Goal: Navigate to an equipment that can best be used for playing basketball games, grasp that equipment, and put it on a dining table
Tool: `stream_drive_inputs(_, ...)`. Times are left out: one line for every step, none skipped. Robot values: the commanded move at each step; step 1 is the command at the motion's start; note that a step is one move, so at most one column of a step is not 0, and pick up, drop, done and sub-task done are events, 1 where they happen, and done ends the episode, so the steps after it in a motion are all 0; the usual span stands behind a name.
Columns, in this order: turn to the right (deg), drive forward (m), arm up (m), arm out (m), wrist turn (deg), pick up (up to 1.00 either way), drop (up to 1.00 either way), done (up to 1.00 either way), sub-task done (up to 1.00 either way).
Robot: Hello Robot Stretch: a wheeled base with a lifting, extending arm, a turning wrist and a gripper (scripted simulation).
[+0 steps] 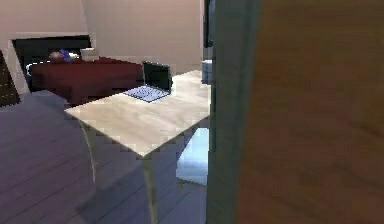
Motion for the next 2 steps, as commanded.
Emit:
stream_drive_inputs(-45.0,0.00,0.00,0.00,0.0,0.00,0.00,0.00,0.00)
stream_drive_inputs(-6.0,0.00,0.00,0.00,0.0,0.00,0.00,0.00,0.00)
